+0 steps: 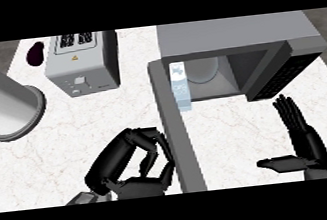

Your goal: Pick up the milk, place it into the microwave and close the microwave

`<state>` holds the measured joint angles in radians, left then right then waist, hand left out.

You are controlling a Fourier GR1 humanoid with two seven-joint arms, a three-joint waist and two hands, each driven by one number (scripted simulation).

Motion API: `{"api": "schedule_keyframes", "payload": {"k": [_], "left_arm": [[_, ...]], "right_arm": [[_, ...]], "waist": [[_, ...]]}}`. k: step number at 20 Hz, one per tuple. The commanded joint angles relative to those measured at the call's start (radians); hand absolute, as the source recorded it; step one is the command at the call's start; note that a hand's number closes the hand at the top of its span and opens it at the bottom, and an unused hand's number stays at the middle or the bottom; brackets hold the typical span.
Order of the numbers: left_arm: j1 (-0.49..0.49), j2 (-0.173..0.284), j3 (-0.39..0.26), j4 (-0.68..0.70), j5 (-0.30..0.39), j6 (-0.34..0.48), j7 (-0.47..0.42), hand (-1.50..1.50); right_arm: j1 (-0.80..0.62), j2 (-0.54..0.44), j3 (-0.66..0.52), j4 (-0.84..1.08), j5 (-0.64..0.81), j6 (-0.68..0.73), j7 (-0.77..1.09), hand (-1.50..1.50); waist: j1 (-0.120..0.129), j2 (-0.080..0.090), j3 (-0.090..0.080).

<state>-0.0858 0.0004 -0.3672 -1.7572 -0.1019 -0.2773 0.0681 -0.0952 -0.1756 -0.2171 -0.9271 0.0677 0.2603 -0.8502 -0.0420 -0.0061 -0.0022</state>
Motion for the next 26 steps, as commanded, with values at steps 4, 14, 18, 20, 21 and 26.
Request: {"api": "schedule_keyframes", "payload": {"k": [4, 14, 18, 20, 21, 26], "left_arm": [[-0.119, 0.000, -0.156, 0.398, -0.058, 0.199, -0.201, 1.50], [-0.331, 0.000, -0.373, 0.706, 0.149, 0.579, -0.435, 1.50], [-0.426, 0.000, -0.419, 0.827, 0.270, 0.625, -0.443, 1.50], [-0.469, 0.000, -0.469, 0.825, 0.339, 0.667, -0.427, 1.50], [-0.458, 0.000, -0.496, 0.836, 0.355, 0.677, -0.436, 1.50], [-0.514, 0.000, -0.529, 0.818, 0.486, 0.707, -0.486, 1.50]], "right_arm": [[0.199, -0.055, 0.031, -0.260, -0.019, 0.074, -0.006, -1.50], [0.286, -0.097, 0.053, -0.602, -0.208, 0.228, 0.170, -1.50], [0.322, -0.126, 0.043, -0.702, -0.280, 0.250, 0.253, -1.50], [0.309, -0.143, 0.033, -0.717, -0.304, 0.263, 0.260, -1.50], [0.327, -0.117, 0.068, -0.755, -0.291, 0.256, 0.261, -1.50], [0.337, -0.138, 0.085, -0.870, -0.340, 0.271, 0.352, -1.50]], "waist": [[-0.004, 0.007, 0.000], [-0.037, 0.013, -0.002], [-0.058, 0.019, -0.002], [-0.070, 0.022, -0.002], [-0.087, 0.023, -0.003], [-0.113, 0.026, -0.005]]}}
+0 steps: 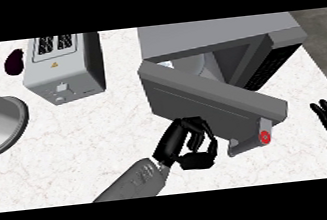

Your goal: Pick up the milk, place it into the microwave and close the microwave

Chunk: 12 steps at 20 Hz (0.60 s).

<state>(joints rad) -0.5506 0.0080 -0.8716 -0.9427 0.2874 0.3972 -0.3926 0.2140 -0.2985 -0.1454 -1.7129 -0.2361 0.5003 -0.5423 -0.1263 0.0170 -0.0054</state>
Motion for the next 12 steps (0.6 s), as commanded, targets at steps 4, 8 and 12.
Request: {"api": "schedule_keyframes", "payload": {"k": [4, 8, 12], "left_arm": [[-0.073, -0.008, -0.049, -0.006, 0.179, 0.095, -0.067, 1.50], [-0.118, -0.008, -0.019, -0.011, 0.239, 0.203, -0.091, 1.50], [-0.171, -0.008, 0.025, 0.008, 0.323, 0.289, -0.089, 1.50]], "right_arm": [[-0.021, -0.035, 0.027, -0.065, -0.062, 0.060, 0.069, -1.50], [-0.032, -0.100, -0.016, -0.113, -0.096, 0.074, 0.114, -1.50], [-0.064, -0.117, -0.014, -0.115, -0.094, 0.074, 0.138, -1.50]], "waist": [[-0.046, 0.014, -0.002], [-0.075, 0.013, -0.003], [-0.077, 0.022, -0.002]]}}
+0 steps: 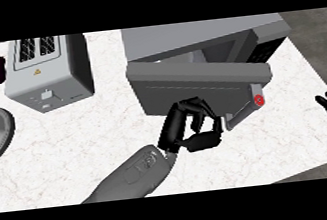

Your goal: Pick up the milk, place it into the microwave and close the microwave

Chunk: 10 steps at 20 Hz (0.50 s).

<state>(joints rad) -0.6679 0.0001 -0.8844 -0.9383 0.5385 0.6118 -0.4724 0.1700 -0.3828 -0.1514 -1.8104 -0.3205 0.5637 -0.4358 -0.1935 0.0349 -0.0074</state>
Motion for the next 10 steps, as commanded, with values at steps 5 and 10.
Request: {"api": "schedule_keyframes", "payload": {"k": [5, 10], "left_arm": [[-0.127, 0.000, 0.038, 0.048, 0.142, 0.132, 0.003, -1.50], [-0.187, 0.000, 0.063, 0.110, 0.197, 0.172, 0.035, -1.50]], "right_arm": [[-0.057, -0.053, -0.047, -0.015, -0.060, 0.012, 0.037, -1.50], [-0.147, -0.139, -0.147, -0.063, 0.042, -0.052, 0.021, -1.50]], "waist": [[-0.044, 0.012, 0.002], [-0.083, 0.018, 0.001]]}}
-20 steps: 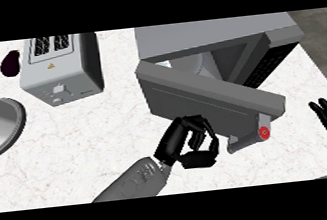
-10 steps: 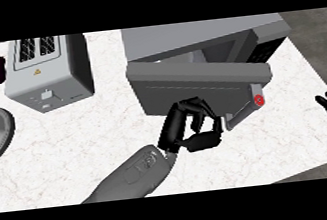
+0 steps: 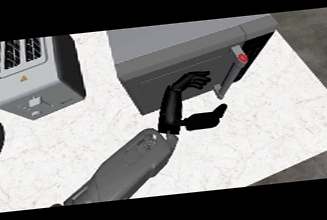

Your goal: Pick up the milk, place it into the microwave and close the microwave

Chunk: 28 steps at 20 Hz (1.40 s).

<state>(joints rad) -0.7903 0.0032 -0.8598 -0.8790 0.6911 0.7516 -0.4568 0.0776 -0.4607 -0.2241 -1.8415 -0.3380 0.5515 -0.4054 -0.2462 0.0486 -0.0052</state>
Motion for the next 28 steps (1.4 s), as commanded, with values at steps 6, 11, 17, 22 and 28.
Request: {"api": "schedule_keyframes", "payload": {"k": [6, 11, 17, 22, 28], "left_arm": [[-0.069, -0.003, 0.077, -0.001, 0.123, 0.096, -0.035, -1.50], [-0.067, -0.003, 0.063, 0.011, 0.170, 0.095, -0.058, -1.50], [-0.075, -0.003, 0.056, 0.043, 0.205, 0.097, -0.088, -1.50], [-0.085, -0.003, 0.055, 0.042, 0.238, 0.098, -0.116, -1.50], [-0.099, -0.003, 0.045, 0.053, 0.270, 0.095, -0.141, -1.50]], "right_arm": [[-0.123, -0.135, -0.126, -0.042, 0.153, -0.079, -0.013, 1.50], [-0.162, -0.153, -0.123, -0.021, 0.180, -0.088, -0.014, 1.50], [-0.202, -0.165, -0.138, 0.005, 0.193, -0.108, -0.012, 1.50], [-0.230, -0.177, -0.135, 0.026, 0.197, -0.105, -0.010, 1.50], [-0.263, -0.184, -0.131, 0.050, 0.200, -0.108, -0.009, 1.50]], "waist": [[-0.017, 0.015, -0.003], [-0.004, 0.031, -0.001], [0.002, 0.038, 0.001], [-0.006, 0.043, 0.002], [-0.009, 0.044, 0.003]]}}
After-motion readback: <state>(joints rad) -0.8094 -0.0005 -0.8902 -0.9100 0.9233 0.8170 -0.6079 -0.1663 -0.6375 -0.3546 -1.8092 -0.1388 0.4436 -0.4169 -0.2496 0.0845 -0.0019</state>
